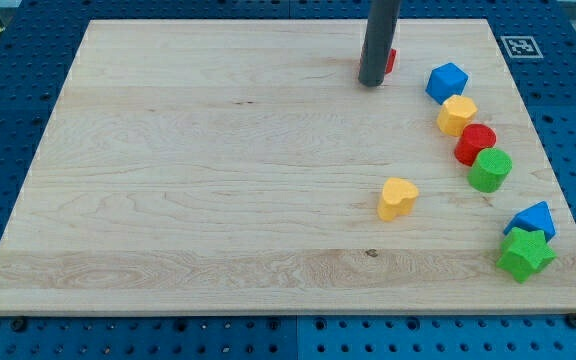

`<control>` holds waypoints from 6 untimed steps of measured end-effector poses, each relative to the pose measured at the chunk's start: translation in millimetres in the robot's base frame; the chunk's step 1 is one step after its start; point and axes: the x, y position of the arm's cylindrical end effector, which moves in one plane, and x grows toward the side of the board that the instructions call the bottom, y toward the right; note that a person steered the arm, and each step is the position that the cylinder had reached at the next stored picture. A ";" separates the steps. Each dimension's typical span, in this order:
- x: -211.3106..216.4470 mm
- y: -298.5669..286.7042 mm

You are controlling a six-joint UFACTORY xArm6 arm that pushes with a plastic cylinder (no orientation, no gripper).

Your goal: Slide the red star towards top right

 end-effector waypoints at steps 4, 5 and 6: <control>-47.2 27.4; -38.2 1.1; -16.1 18.1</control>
